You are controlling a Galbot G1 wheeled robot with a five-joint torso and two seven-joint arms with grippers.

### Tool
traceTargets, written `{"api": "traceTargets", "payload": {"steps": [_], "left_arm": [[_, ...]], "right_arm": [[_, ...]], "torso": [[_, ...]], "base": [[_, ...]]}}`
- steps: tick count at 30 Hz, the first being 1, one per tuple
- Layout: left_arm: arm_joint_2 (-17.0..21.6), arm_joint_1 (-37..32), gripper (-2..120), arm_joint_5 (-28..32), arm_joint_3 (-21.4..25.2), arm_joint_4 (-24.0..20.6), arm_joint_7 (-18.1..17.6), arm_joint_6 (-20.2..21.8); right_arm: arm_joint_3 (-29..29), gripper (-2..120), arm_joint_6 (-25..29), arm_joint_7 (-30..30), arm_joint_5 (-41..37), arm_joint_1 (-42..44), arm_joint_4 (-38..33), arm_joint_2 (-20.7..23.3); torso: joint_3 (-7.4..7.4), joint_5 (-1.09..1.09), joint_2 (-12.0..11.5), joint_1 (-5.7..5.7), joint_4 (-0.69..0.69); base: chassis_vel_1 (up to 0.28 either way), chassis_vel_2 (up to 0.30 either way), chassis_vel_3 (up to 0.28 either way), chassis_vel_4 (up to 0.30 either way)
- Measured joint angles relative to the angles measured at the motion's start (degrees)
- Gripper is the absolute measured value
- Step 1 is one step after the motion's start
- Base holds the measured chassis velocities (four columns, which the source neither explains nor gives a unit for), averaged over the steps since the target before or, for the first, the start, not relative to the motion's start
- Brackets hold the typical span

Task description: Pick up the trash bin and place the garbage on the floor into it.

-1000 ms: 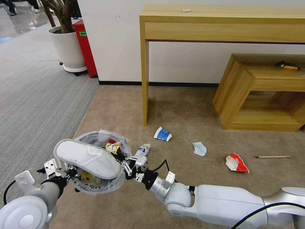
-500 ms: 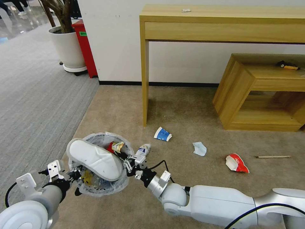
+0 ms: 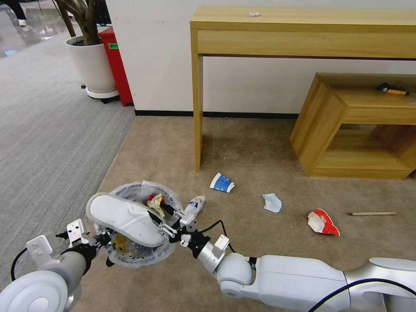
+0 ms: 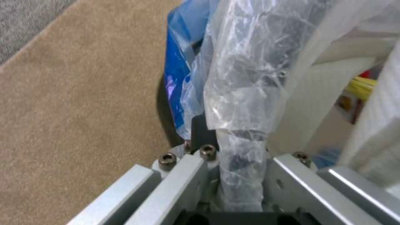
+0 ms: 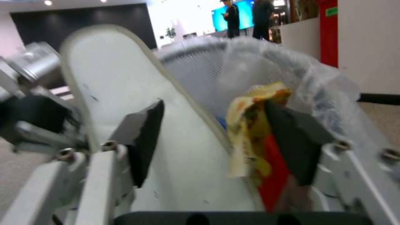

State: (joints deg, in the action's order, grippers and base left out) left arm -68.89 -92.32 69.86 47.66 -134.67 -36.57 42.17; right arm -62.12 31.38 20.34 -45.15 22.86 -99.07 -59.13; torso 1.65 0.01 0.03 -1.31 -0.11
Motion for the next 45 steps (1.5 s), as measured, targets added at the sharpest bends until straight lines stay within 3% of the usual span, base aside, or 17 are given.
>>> {"api": "traceTargets", "payload": {"steps": [9,20,28,34,45], "left_arm": [[-0.53,1.42,0,-2.00,-1.07,3.42,0.33,-0.12],[-1.62,1.87,0,-4.34,-2.56,4.98,1.01,-0.15],[-0.68,1.76,0,-4.10,-1.65,4.32,1.12,-0.27],[-0.12,1.90,0,-3.83,-1.24,4.07,1.52,-0.39],[-0.43,2.41,0,-4.34,-1.67,4.82,2.49,-0.42]], "right_arm": [[-0.08,99,-0.91,1.17,-0.36,-1.19,-4.11,0.07],[2.04,100,-1.80,2.63,-1.08,-1.99,-5.54,0.32],[13.20,100,-4.81,5.73,0.02,1.34,-5.68,5.05],[23.87,100,-6.96,8.38,7.12,9.81,-3.53,10.77],[42.25,100,0.09,9.98,21.64,28.16,5.07,12.68]], "torso": [[0.00,0.00,0.00,0.00,0.01],[0.00,0.00,0.00,0.00,0.01],[0.00,0.01,0.00,0.00,0.01],[0.00,0.02,0.00,0.00,0.00],[0.00,0.03,0.00,0.00,0.00]], "base": [[0.000,0.000,0.000,0.000],[0.000,0.000,0.000,0.000],[0.000,0.000,0.000,0.000],[0.000,0.000,0.000,0.000],[0.000,0.000,0.000,0.000]]}}
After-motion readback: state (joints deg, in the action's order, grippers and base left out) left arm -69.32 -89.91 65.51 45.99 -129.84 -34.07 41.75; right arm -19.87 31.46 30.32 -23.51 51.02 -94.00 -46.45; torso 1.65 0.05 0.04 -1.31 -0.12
